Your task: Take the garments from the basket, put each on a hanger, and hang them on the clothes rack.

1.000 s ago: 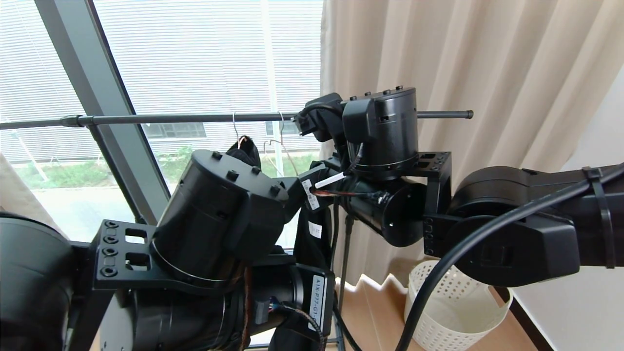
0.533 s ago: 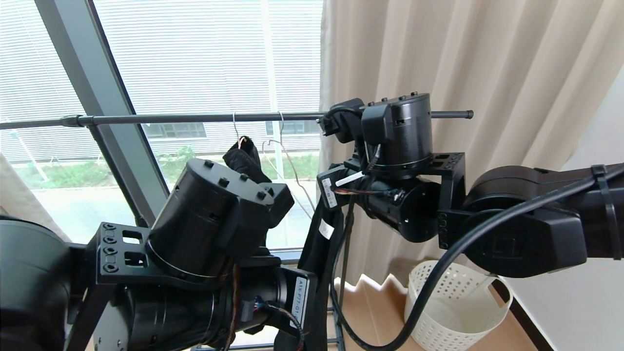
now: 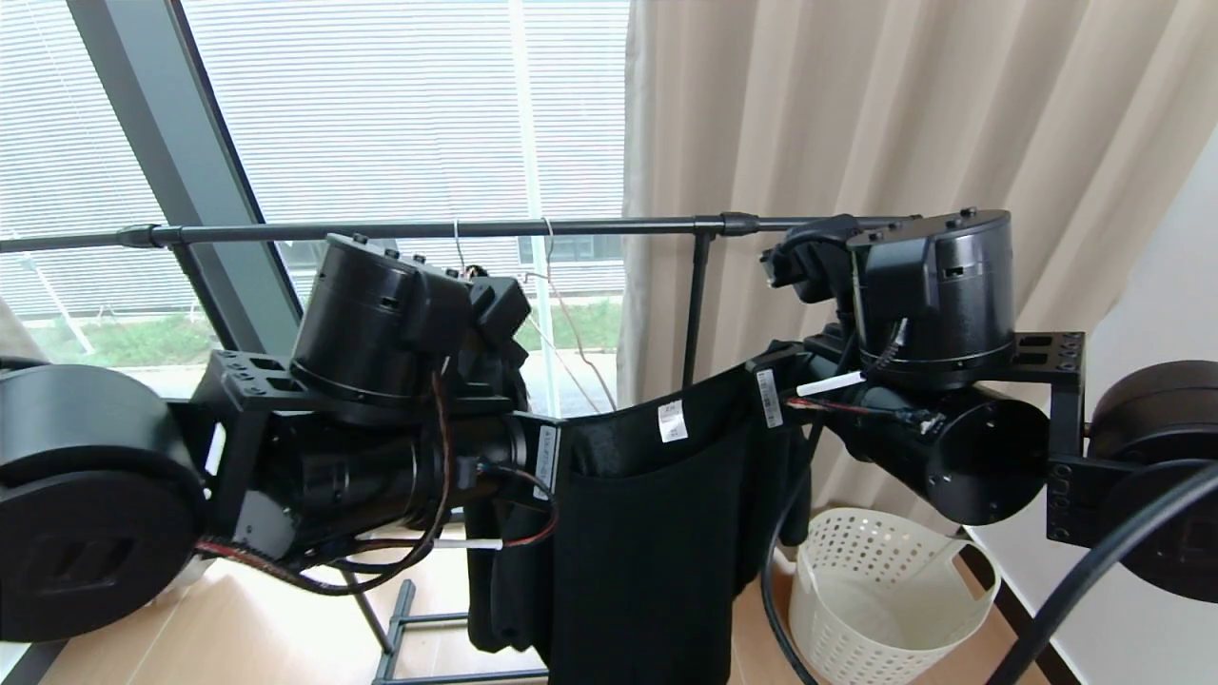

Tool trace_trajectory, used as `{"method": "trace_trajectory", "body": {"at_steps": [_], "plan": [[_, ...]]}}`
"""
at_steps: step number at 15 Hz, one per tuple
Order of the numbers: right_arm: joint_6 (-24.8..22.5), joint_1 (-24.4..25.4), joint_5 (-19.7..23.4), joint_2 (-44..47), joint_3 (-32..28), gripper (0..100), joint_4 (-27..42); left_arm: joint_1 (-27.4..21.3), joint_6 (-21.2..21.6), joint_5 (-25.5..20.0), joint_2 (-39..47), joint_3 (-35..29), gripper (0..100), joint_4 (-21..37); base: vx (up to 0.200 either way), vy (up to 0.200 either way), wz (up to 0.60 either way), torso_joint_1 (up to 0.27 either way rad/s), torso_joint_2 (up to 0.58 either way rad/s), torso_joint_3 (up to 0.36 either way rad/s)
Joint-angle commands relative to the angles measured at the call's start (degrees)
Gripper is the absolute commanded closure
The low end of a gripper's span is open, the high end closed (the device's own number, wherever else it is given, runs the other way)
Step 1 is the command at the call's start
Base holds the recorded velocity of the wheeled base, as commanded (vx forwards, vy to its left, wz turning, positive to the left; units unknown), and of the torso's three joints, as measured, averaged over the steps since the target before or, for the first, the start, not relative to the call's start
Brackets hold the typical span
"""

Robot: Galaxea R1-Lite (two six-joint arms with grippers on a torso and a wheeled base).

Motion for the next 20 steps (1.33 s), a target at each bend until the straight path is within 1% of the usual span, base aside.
{"method": "trace_trajectory", "body": {"at_steps": [1, 4, 8, 10, 14, 20], "plan": [[1.0, 0.2, 0.0, -3.3, 2.2, 100, 0.1, 1.5, 1.4, 0.1, 5.2, -2.6, 100, -1.4, 0.0, 0.0, 0.0, 0.0, 0.0, 0.0], [1.0, 0.1, 0.1, -3.5, 1.2, 100, -0.1, 2.9, 2.1, 0.4, 8.8, -8.0, 100, -1.4, 0.0, 0.0, 0.0, 0.0, 0.0, 0.0], [0.9, -0.2, 0.1, -4.0, 1.0, 100, -0.1, 2.7, 2.3, 0.4, 13.0, -12.2, 100, -1.4, 0.0, 0.0, 0.0, 0.0, 0.0, 0.0], [0.8, -1.0, 0.3, -3.9, 0.5, 100, 0.3, 2.9, 2.3, 0.5, 13.4, -12.5, 100, -1.5, 0.0, 0.0, 0.0, 0.0, 0.0, 0.0], [0.3, -1.0, 0.3, -3.6, 0.6, 100, 0.6, 3.0, 2.3, 0.5, 13.3, -12.7, 100, -1.5, 0.0, 0.0, 0.0, 0.0, 0.0, 0.0], [0.0, -3.1, 0.3, -3.7, 0.5, 100, 0.2, 2.6, 2.5, 0.5, 13.2, -12.3, 100, -1.5, 0.0, 0.0, 0.0, 0.0, 0.0, 0.0]]}}
